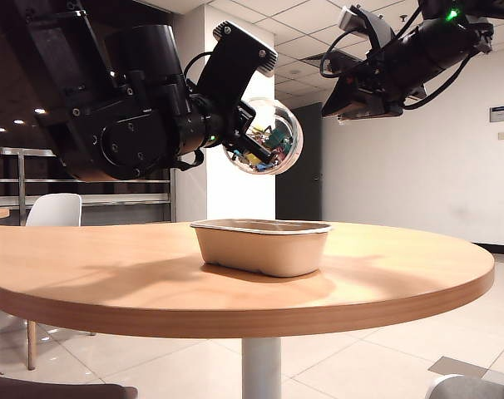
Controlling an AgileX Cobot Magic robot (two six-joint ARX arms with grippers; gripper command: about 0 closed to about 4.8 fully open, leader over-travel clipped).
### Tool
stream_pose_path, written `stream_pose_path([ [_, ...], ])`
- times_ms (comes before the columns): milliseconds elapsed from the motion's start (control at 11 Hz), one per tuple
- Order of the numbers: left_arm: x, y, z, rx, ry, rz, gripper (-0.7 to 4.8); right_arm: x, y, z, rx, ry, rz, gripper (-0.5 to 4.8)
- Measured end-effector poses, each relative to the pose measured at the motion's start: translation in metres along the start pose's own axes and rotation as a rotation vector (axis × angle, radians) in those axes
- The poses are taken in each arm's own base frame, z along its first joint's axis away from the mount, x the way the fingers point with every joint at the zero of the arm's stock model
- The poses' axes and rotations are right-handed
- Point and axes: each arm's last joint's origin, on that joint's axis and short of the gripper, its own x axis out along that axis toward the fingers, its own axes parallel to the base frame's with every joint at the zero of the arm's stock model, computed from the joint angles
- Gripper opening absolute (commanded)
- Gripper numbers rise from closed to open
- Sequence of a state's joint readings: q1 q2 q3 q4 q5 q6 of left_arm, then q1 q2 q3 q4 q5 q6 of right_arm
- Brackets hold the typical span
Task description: Pick up the box filled with clips, pour some clips from it into the rectangular paper box, and then put the clip box back on the table.
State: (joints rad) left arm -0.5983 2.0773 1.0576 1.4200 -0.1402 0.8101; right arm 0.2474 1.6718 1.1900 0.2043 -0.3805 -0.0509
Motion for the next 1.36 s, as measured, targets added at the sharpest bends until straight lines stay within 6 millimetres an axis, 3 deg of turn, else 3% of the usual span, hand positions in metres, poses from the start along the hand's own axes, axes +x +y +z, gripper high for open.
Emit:
stream_pose_path([
  [91,0.0,-0.001,0.0,-0.021,0.001,-0.001,-0.06,0.0,0.001,0.0,0.0,-0.001,0.023,0.59],
  [181,-0.004,-0.006,-0.008,-0.021,0.005,-0.038,-0.06,0.018,0.001,-0.017,0.006,0.013,0.106,0.3],
  [272,-0.004,-0.004,-0.01,-0.024,0.011,-0.033,-0.06,0.026,0.01,-0.022,-0.001,0.007,0.235,0.3],
  [453,-0.004,-0.005,-0.01,-0.025,-0.004,-0.046,-0.06,0.025,0.01,-0.014,-0.035,-0.06,0.251,0.31],
  [543,-0.004,-0.005,-0.009,-0.022,-0.007,-0.049,-0.06,0.026,0.01,-0.013,-0.039,-0.068,0.228,0.57],
  [634,-0.004,-0.004,-0.009,-0.01,-0.011,-0.051,-0.06,0.026,0.009,-0.013,-0.039,-0.067,0.212,1.6],
  [724,-0.003,-0.003,-0.007,-0.007,-0.02,-0.053,-0.06,0.026,0.009,-0.013,-0.04,-0.069,0.207,3.06],
  [905,-0.002,0.002,-0.01,0.021,-0.02,-0.044,-0.06,0.017,0.014,-0.006,-0.042,-0.063,0.351,4.79],
  [996,-0.002,0.004,-0.007,0.039,-0.037,-0.051,-0.06,0.01,0.016,-0.002,-0.096,-0.056,0.355,4.79],
  [1358,-0.001,0.01,0.0,0.039,-0.062,-0.043,-0.06,0.01,0.016,-0.016,-0.146,0.054,0.335,4.79],
])
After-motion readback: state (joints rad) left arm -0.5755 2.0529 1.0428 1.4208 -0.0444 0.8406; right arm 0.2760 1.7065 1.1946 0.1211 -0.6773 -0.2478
